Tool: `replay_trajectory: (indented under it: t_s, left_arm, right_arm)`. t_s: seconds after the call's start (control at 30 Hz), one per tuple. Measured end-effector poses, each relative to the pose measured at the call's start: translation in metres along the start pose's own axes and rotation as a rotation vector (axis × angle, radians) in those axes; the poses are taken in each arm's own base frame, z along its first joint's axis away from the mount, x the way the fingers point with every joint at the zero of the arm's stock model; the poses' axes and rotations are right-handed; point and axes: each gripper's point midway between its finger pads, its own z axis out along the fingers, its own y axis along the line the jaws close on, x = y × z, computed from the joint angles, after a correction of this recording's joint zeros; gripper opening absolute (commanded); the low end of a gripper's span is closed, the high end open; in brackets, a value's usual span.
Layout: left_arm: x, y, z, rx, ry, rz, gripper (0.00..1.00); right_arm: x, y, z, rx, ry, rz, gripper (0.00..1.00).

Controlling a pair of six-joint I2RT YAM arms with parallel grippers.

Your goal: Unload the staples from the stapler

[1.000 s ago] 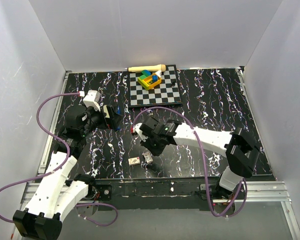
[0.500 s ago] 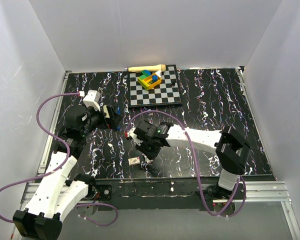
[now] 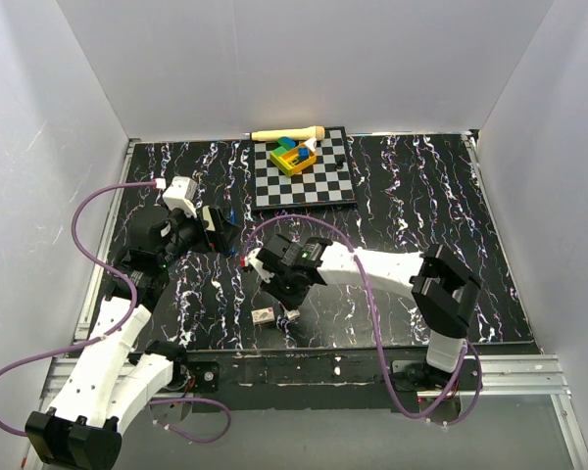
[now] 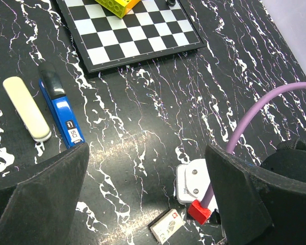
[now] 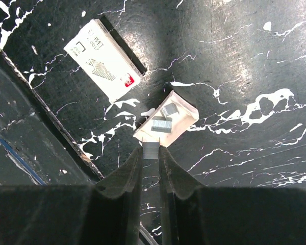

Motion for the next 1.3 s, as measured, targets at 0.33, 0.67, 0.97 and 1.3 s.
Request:
replay_trajectory:
  t_s: [0.33,0.67,0.97,1.3]
  left_arm:
    - [0.000,0.000,0.000,0.000,0.000,0.000,0.98]
    - [0.000,0.000,0.000,0.000,0.001,0.000,0.98]
    - [0.000,0.000,0.000,0.000,0.001,0.000,0.98]
    - [0.000,0.000,0.000,0.000,0.001,0.000,0.98]
  right_arm:
    - [0.007,-0.005,0.015,0.016,0.042,0.005,0.21]
    - [0.006,-0.008,0.019,0.035,0.042,0.005,0.23]
    - [-0.003,-0.010,0.019,0.044,0.021,0.002,0.26]
    - [-0.003,-0.015,0.020,0.074,0.024,0.002,0.29]
